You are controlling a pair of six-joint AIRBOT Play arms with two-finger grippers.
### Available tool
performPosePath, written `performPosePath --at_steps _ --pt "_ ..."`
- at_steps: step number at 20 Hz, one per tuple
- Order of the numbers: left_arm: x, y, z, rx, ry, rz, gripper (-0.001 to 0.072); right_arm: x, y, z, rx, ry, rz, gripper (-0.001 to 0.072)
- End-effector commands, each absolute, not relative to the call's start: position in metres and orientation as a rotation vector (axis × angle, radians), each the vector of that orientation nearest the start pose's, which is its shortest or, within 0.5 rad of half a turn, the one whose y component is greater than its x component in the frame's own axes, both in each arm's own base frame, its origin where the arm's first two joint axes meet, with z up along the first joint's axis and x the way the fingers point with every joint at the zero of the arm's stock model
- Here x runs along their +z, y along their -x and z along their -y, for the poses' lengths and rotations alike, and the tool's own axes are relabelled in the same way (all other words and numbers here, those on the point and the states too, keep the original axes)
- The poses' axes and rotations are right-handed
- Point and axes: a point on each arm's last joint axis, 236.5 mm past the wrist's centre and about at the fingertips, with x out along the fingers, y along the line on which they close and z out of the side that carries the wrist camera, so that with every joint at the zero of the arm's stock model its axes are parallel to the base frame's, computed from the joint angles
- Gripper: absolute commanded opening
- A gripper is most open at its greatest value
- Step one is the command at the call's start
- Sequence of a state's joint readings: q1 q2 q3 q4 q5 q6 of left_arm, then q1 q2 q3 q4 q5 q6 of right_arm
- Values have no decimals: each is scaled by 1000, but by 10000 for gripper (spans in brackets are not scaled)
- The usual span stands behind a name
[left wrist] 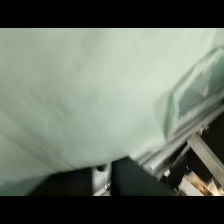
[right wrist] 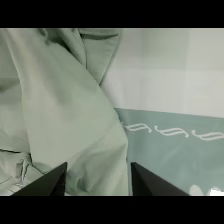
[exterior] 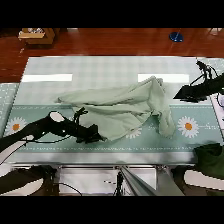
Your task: Fold the shirts.
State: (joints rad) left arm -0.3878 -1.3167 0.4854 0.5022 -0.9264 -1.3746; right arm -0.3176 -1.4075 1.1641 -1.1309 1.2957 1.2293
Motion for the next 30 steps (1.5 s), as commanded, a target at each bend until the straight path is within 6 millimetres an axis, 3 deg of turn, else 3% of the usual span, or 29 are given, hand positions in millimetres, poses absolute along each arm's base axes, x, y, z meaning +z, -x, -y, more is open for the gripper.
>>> performPosePath --at_steps 1,4,5,6,9,12,16,21,24,25,27,28,30 --pt "-119 -186 263 -450 773 -1677 25 -20 -365 18 235 -368 -1382 489" --pt "-115 -180 265 -504 747 -1684 23 -16 -363 24 222 -369 -1375 489" --pt "-110 -176 267 -536 738 -1690 22 -17 -359 31 207 -380 -1384 515" --pt "-105 -173 269 -571 727 -1690 22 -20 -354 40 189 -404 -1395 584" --pt "-89 -175 271 -613 722 -1647 21 -33 -337 55 160 -552 -1394 584" --pt "-80 -178 272 -633 721 -1618 22 -43 -340 41 233 -662 -1320 586" --pt "-77 -174 273 -649 721 -1631 22 -54 -360 5 364 -724 -1272 592" --pt "-69 -173 276 -674 733 -1633 22 -91 -385 -9 316 -668 -1266 592" --pt "-63 -177 278 -687 731 -1613 22 -107 -389 -28 331 -634 -1291 577" --pt "-62 -178 278 -688 731 -1609 22 -111 -387 -37 349 -622 -1308 540" --pt "-57 -184 277 -690 739 -1592 22 -110 -387 -51 391 -584 -1313 102" --pt "-50 -190 277 -703 741 -1566 21 -100 -390 -53 411 -586 -1301 30" --pt "-15 -216 276 -759 738 -1440 20 -63 -400 -51 449 -561 -1237 29"
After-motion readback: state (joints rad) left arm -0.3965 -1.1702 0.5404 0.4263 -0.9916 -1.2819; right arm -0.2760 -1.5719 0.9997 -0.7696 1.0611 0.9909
